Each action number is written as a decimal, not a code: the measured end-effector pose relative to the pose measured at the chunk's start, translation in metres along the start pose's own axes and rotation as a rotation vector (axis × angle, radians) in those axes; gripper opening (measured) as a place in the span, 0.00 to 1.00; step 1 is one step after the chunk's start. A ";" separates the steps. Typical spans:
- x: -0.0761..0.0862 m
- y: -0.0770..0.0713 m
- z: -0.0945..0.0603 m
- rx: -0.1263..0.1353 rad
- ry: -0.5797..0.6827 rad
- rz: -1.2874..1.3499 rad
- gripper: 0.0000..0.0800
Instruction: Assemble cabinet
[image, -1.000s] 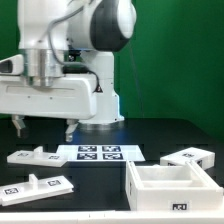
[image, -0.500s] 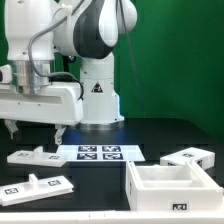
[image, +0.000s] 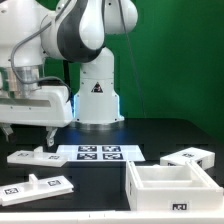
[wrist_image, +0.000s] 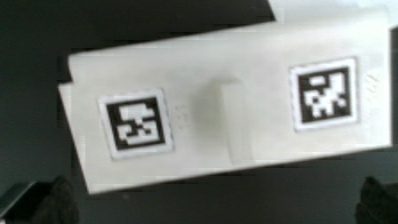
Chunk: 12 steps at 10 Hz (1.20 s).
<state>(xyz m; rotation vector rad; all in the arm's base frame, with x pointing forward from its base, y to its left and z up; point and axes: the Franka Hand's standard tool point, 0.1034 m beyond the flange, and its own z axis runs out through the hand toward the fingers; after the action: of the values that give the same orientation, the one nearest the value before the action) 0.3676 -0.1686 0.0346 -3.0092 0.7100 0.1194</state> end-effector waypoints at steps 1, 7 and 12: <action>-0.003 -0.001 0.005 -0.010 -0.007 -0.004 1.00; -0.014 -0.008 0.026 -0.044 -0.035 -0.015 0.96; -0.014 -0.008 0.027 -0.045 -0.036 -0.015 0.43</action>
Offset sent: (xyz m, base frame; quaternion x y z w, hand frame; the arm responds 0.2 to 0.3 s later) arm 0.0052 0.0153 -0.0163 0.0020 0.0110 0.0120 0.9999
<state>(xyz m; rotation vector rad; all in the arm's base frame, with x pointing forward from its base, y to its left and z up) 0.3568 -0.1537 0.0096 -3.0455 0.6907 0.1908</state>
